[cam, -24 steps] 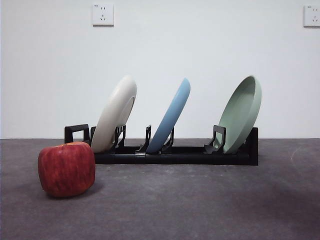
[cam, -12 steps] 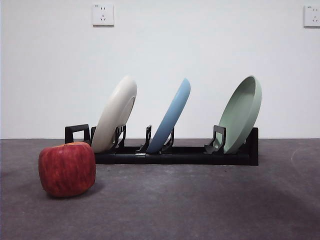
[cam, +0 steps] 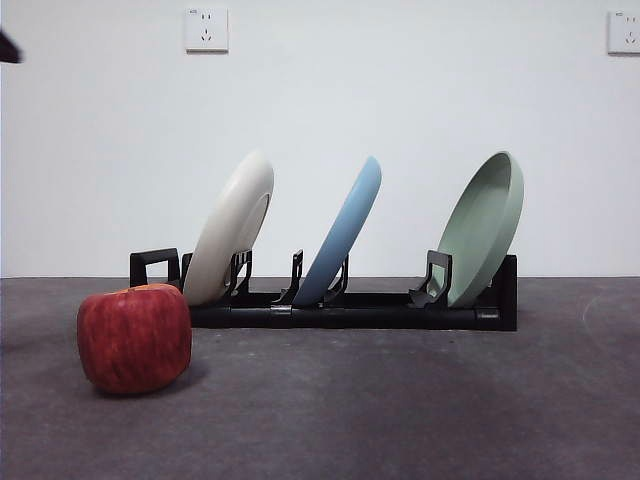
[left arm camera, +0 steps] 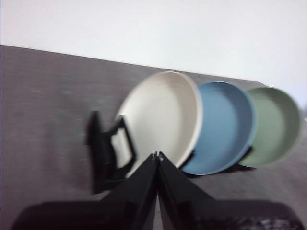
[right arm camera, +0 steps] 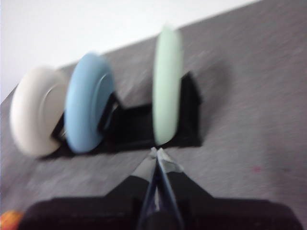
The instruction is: Take the yellow plate from the plate rack,put the plate on the table,take the apple from the table,put the apple in the plate
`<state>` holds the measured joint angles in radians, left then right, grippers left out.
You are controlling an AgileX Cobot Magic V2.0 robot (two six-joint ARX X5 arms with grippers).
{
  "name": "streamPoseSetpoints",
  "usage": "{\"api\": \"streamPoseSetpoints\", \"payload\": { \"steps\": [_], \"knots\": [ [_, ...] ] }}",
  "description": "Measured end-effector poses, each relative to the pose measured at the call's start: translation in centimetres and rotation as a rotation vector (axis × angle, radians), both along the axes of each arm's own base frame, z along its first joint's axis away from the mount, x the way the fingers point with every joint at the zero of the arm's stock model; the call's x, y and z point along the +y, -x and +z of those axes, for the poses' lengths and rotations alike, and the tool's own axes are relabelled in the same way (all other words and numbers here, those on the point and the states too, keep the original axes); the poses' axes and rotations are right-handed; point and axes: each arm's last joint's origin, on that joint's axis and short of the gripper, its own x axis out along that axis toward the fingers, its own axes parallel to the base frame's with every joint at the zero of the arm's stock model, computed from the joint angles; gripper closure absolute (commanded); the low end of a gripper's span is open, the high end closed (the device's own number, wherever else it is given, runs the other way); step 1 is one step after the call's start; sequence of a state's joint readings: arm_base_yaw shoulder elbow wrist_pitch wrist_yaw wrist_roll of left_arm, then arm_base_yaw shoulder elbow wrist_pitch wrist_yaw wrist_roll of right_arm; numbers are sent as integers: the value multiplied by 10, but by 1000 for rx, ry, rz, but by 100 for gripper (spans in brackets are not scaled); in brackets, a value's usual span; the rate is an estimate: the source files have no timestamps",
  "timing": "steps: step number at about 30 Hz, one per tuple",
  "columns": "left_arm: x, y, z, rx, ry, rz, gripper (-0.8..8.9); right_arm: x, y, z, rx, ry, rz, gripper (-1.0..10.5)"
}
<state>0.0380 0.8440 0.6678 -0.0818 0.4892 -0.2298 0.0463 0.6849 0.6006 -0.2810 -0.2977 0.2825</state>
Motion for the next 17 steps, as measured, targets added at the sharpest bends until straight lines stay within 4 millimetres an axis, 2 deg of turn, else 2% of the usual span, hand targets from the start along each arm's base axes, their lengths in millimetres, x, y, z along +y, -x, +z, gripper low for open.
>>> {"api": "streamPoseSetpoints", "payload": {
  "steps": [5,8,10,17],
  "knots": [
    [-7,-35,19,59,33,-133,790,5,-27,9,68,-21,148,932],
    [-16,-58,29,108,37,-175,595,7,-40,12,90,-23,178,744],
    [-24,-71,34,136,37,-202,588,8,-46,13,101,-22,185,650],
    [-60,-116,50,226,22,-298,588,10,-52,15,111,-20,192,659]
  ]
}}
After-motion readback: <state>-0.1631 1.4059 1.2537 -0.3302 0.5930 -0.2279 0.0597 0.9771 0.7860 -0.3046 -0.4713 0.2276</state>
